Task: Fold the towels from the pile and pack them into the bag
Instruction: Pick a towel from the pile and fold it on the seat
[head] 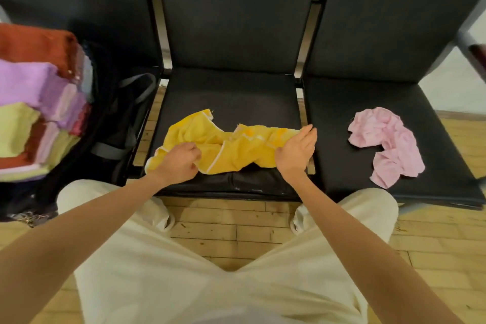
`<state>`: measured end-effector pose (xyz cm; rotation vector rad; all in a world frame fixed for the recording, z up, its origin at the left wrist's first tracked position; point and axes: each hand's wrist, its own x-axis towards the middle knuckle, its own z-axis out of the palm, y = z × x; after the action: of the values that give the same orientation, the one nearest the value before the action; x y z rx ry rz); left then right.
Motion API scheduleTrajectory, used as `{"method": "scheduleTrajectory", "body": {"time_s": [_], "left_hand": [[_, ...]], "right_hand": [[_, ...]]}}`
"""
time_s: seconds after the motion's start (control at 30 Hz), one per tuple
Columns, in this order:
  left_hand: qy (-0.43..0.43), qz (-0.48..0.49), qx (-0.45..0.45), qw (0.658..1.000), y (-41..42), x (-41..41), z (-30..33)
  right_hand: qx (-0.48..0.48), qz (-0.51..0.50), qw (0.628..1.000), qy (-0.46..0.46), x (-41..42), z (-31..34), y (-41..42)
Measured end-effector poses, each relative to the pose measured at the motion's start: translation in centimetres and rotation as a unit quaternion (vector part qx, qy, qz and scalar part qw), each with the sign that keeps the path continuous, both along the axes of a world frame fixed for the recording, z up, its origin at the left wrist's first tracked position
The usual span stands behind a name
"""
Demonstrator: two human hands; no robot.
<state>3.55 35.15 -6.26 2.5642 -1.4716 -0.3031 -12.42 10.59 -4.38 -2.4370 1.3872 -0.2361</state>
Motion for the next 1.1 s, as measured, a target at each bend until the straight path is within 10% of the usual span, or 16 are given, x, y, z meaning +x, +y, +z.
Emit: {"method": "scheduleTrajectory", "body": {"time_s": [0.17,0.4,0.9,1.1], "left_hand": [[0.046,0.025,0.095,0.994,-3.3,-2.1,-1.2],[0.088,0.059,0.104,0.989,-3.6,-0.5,-2.9],[0.166,0.062,-0.009,0.984,-1.7,-0.1,-4.2],[0.185,0.089,0.004,0.979,-1.8,0.1,-3.2]], "right_hand": [[-0.122,0.189,0.972,0.059,3.5,-0.4,1.6],[0.102,0.346,0.929,0.088,10.8,-2.4,-0.4],[0.093,0.365,0.879,0.292,15.3,-4.2,-0.7],[0.038,0.29,0.945,0.145,13.7,-2.1,-1.0]]}}
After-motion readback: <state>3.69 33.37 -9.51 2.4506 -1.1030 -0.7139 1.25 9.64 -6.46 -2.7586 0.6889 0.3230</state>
